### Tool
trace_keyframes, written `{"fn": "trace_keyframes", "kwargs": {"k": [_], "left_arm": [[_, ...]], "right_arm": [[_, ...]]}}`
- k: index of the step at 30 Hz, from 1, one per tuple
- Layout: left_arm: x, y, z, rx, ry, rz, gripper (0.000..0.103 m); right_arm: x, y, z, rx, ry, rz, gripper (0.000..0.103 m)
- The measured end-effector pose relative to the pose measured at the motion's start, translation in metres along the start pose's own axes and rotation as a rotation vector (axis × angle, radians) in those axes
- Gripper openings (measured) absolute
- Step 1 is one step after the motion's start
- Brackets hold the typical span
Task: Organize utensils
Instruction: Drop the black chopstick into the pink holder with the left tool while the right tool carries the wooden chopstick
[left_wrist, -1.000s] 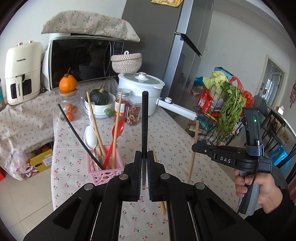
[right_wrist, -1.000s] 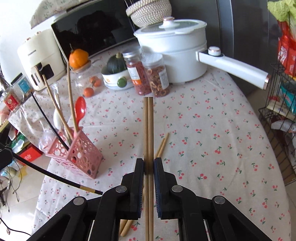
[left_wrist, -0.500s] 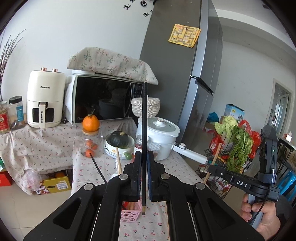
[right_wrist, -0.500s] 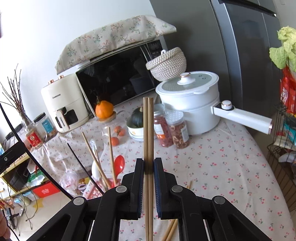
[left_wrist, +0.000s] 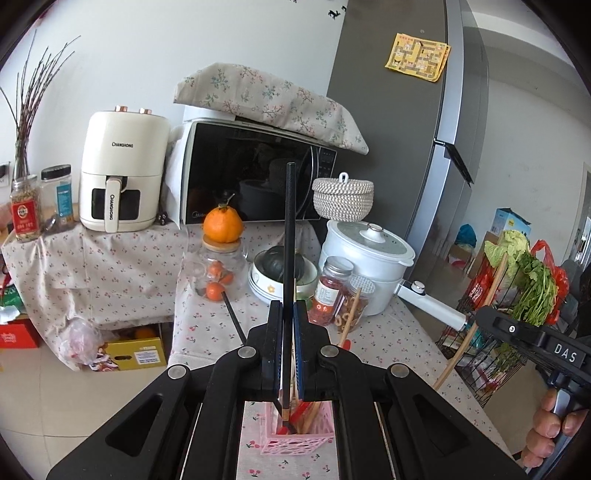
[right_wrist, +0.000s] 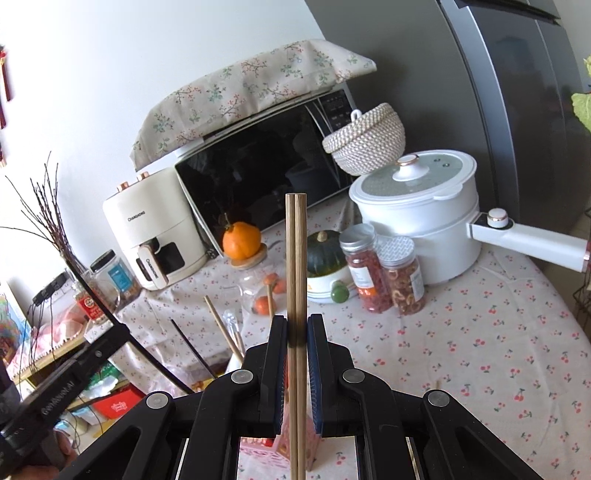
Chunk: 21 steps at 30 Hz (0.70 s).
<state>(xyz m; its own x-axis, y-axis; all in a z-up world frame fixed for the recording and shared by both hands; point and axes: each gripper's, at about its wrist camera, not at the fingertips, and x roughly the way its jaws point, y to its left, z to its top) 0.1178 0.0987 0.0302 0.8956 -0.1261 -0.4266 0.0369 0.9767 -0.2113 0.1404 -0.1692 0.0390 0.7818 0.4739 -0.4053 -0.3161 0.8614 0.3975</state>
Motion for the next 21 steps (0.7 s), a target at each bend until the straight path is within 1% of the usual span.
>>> {"fn": "trace_keyframes", "kwargs": {"k": [6,11,16,17,18,19,20,21], "left_arm": [[0.019,0.007,-0.006,-0.003,0.039,0.019,0.005],[0.042,0.011,-0.017,-0.013,0.125,0.006,0.005],[0.06,0.012,-0.026,-0.027,0.203,-0.024,0.007],[0.061,0.011,-0.026,-0.032,0.217,-0.025,0.011],[0.061,0.012,-0.027,-0.038,0.225,-0.026,0.026],[0.059,0.012,-0.026,-0.046,0.225,-0.027,0.037],[0.056,0.013,-0.026,-0.058,0.217,-0.026,0.062],[0.051,0.015,-0.026,-0.073,0.203,-0.023,0.077]], "right_arm": [[0.006,0.006,0.002,0.007,-0.017,0.018,0.009],[0.009,0.01,0.001,0.002,-0.028,0.018,0.009],[0.012,0.013,0.001,-0.001,-0.046,0.029,0.009],[0.012,0.015,0.001,-0.002,-0.051,0.032,0.009],[0.013,0.016,0.001,-0.003,-0.057,0.033,0.009],[0.014,0.018,0.0,-0.006,-0.061,0.035,0.009],[0.015,0.02,0.0,-0.01,-0.064,0.035,0.009],[0.017,0.021,0.0,-0.014,-0.068,0.035,0.009]]}}
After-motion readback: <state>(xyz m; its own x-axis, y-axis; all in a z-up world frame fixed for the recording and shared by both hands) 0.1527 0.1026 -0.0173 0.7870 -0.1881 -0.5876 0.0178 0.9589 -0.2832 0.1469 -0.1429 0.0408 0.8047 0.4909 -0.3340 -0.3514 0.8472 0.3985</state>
